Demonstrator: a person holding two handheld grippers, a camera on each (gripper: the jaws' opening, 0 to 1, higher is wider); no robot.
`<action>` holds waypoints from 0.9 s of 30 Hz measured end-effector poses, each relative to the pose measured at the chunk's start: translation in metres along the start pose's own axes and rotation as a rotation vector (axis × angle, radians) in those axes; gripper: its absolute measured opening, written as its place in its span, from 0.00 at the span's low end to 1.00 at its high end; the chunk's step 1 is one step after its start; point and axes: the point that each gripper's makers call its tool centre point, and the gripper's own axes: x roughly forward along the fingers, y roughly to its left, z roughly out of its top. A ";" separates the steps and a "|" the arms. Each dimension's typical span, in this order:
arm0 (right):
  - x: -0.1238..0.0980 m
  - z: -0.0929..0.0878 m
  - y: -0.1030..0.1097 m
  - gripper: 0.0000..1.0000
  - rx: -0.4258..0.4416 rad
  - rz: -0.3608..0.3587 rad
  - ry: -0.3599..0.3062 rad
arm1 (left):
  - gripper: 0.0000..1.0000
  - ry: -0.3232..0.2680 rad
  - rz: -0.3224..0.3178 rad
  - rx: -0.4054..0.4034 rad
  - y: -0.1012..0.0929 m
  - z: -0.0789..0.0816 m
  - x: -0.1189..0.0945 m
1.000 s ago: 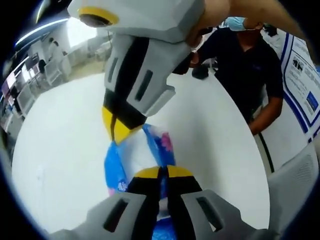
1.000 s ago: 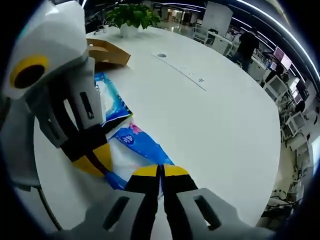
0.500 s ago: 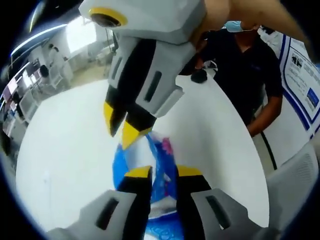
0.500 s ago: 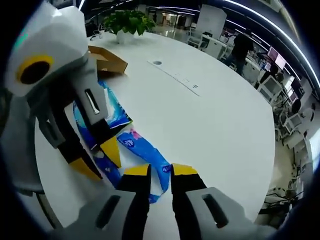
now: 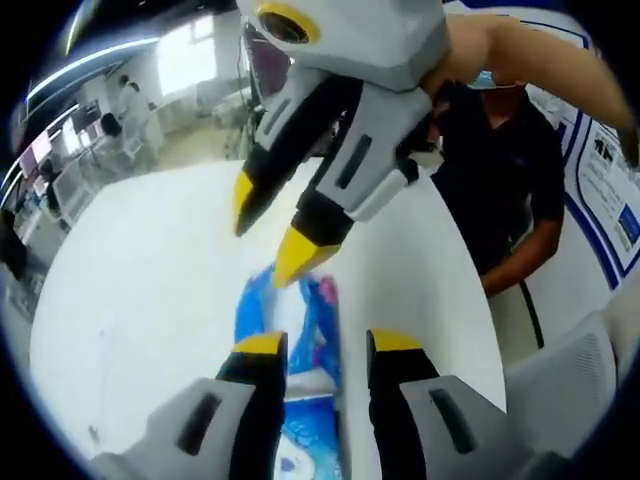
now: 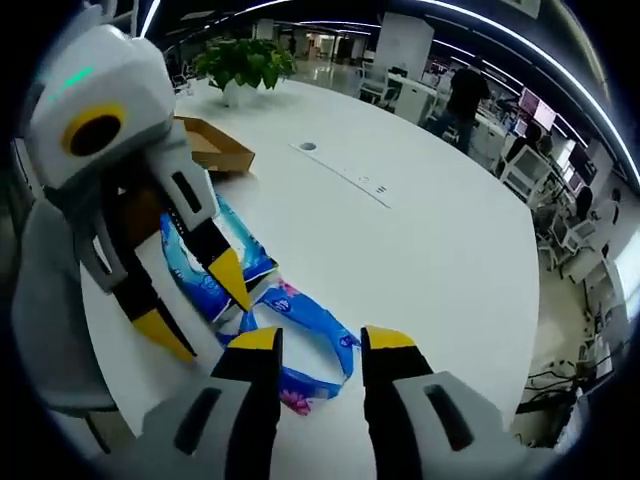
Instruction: Operate the shoe box by opening the lid, removing the specified soft item, and placing it in the target area until the item is outside and the box remains undamaged.
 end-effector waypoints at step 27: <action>-0.030 0.060 0.092 0.45 -0.128 0.043 -0.042 | 0.62 -0.107 0.202 -0.214 -0.004 -0.066 -0.144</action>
